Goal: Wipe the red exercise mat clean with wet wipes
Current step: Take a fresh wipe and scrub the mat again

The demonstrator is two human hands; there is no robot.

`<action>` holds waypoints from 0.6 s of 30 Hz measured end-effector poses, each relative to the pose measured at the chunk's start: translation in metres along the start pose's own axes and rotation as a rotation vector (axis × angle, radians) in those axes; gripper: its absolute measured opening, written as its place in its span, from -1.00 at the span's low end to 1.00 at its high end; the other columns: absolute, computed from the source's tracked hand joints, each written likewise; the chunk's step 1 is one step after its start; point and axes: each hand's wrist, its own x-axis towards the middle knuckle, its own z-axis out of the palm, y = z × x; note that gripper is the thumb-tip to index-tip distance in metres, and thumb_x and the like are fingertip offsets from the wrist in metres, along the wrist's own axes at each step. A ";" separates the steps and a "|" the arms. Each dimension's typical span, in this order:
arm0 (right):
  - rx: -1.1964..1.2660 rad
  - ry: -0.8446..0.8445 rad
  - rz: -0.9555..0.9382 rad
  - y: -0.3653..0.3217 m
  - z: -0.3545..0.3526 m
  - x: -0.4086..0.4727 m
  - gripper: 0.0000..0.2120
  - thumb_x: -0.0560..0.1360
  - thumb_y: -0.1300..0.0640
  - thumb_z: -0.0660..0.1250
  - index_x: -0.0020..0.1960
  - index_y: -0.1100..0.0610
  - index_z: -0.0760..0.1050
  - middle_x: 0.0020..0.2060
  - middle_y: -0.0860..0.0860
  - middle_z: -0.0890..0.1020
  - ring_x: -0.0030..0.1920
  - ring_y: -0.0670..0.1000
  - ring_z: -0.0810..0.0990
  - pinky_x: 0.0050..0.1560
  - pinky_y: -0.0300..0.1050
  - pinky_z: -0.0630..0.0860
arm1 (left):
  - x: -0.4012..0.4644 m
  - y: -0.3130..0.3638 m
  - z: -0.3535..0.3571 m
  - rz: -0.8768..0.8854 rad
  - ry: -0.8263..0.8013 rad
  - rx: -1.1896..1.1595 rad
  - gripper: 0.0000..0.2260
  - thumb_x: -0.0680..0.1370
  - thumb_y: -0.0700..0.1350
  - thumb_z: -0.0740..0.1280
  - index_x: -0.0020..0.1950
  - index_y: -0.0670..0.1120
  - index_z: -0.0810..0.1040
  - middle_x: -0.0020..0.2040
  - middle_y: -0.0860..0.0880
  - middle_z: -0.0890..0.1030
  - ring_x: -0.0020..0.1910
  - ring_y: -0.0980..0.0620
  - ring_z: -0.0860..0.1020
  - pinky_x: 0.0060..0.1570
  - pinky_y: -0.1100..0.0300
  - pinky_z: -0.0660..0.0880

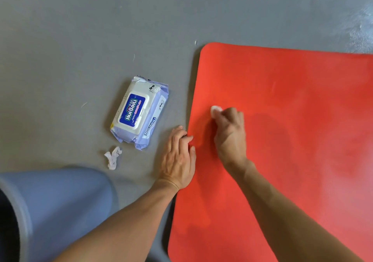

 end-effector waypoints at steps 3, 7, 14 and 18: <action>0.016 -0.175 -0.383 -0.012 0.007 -0.029 -0.70 0.57 0.31 0.25 0.27 0.23 0.59 -0.11 0.05 0.48 -0.14 0.08 0.39 -0.04 -0.01 0.49 | -0.001 -0.002 0.005 -0.047 0.027 -0.035 -0.81 0.64 -0.24 0.21 0.20 -0.23 0.53 0.31 -0.18 0.49 0.51 -0.19 0.40 0.46 -0.07 0.39; -0.047 -0.285 -0.730 0.006 0.001 -0.007 -0.74 0.57 0.34 0.28 0.22 0.28 0.61 -0.05 0.10 0.51 -0.12 0.11 0.44 -0.07 0.00 0.52 | -0.003 -0.002 0.008 -0.041 0.065 -0.048 -0.88 0.66 -0.24 0.17 0.09 -0.20 0.49 0.29 -0.18 0.51 0.50 -0.19 0.41 0.43 -0.08 0.41; -0.009 -0.096 -0.218 0.000 0.014 0.054 -0.72 0.51 0.44 0.31 0.09 0.17 0.65 -0.13 0.06 0.50 -0.13 0.14 0.42 -0.14 0.10 0.47 | 0.000 -0.004 0.007 0.025 0.103 -0.056 -0.91 0.66 -0.25 0.16 0.08 -0.15 0.44 0.25 -0.10 0.44 0.47 -0.20 0.44 0.48 -0.03 0.38; -0.004 -0.253 -0.644 -0.011 0.002 -0.005 -0.77 0.49 0.42 0.37 0.10 0.25 0.63 -0.05 0.04 0.43 -0.15 0.07 0.36 -0.12 0.00 0.48 | 0.000 -0.003 0.008 -0.008 0.088 -0.029 -0.86 0.67 -0.23 0.16 0.09 -0.20 0.51 0.29 -0.12 0.48 0.48 -0.20 0.42 0.51 -0.05 0.35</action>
